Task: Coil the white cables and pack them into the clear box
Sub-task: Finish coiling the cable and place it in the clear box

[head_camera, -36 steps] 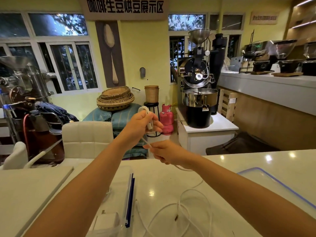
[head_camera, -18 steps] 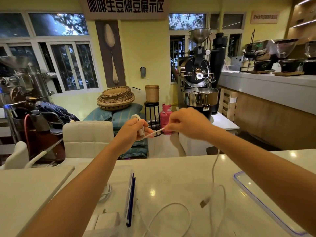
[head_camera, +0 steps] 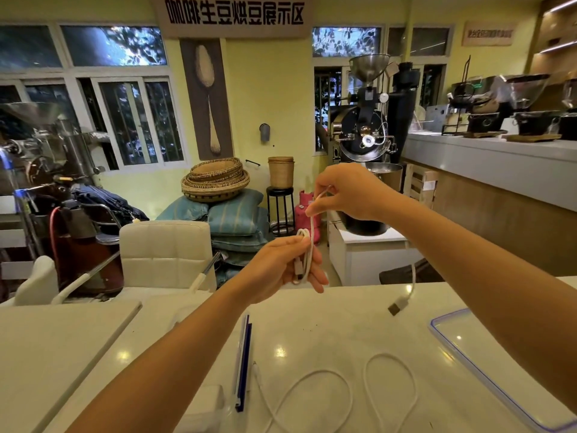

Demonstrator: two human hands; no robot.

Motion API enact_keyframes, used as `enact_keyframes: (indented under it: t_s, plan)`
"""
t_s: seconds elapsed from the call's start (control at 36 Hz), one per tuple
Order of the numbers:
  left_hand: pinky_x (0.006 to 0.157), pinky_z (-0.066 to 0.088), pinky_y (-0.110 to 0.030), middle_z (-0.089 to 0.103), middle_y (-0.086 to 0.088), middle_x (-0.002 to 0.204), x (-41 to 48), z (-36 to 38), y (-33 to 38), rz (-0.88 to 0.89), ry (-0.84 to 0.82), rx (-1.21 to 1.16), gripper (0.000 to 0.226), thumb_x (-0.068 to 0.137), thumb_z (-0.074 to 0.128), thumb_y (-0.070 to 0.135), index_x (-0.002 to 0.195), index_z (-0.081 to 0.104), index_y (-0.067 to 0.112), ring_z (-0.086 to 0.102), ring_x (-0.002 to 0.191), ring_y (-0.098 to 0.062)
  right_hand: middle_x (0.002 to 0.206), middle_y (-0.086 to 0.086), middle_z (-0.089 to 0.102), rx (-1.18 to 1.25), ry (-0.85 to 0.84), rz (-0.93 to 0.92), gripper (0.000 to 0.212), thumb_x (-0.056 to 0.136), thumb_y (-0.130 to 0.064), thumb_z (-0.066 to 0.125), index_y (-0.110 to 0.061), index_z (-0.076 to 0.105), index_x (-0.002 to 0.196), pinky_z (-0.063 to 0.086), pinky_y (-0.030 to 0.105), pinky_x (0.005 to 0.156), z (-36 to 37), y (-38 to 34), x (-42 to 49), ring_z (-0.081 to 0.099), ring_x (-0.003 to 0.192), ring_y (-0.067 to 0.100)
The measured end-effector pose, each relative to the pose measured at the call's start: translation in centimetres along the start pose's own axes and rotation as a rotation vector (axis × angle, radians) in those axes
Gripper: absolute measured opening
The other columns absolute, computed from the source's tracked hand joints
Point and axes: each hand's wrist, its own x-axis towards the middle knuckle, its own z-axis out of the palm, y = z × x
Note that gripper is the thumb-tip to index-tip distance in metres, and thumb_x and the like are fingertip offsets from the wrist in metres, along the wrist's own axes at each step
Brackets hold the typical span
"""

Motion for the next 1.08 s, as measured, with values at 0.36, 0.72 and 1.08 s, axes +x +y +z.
enact_keyframes:
  t_s: [0.36,0.72,1.08]
  plan:
    - [0.074,0.056,-0.027,0.061,0.0,0.048,-0.8,1.0,0.8,0.072,-0.17,-0.073,0.026,0.094,0.032,0.019,0.078,0.05,0.009,0.055,0.043,-0.009,0.058,-0.003,0.039,0.441,-0.052,0.059,0.028,0.082,-0.022,0.064,-0.019,0.046,0.061,0.03,0.018,0.056,1.3,1.8,0.7,0.035,0.054,0.009]
    - [0.055,0.051,-0.02,0.056,-0.001,0.041,0.2,1.6,2.2,0.172,-0.07,-0.159,0.032,0.097,0.025,0.013,0.075,0.047,0.008,0.053,0.038,-0.009,0.045,-0.001,0.053,1.31,-0.056,0.27,0.031,0.099,-0.014,0.032,-0.012,0.05,0.074,0.043,0.018,0.045,9.0,0.5,-1.3,0.052,0.041,0.007]
    - [0.055,0.047,-0.013,0.063,0.004,0.047,1.7,-3.0,1.0,0.127,0.386,0.197,0.033,0.1,0.029,0.016,0.073,0.046,0.012,0.056,0.044,-0.003,0.06,-0.001,0.044,0.909,-0.355,0.374,0.029,0.098,-0.02,0.036,-0.005,0.06,0.104,0.027,0.018,0.047,11.5,-3.1,-3.9,0.033,0.05,0.009]
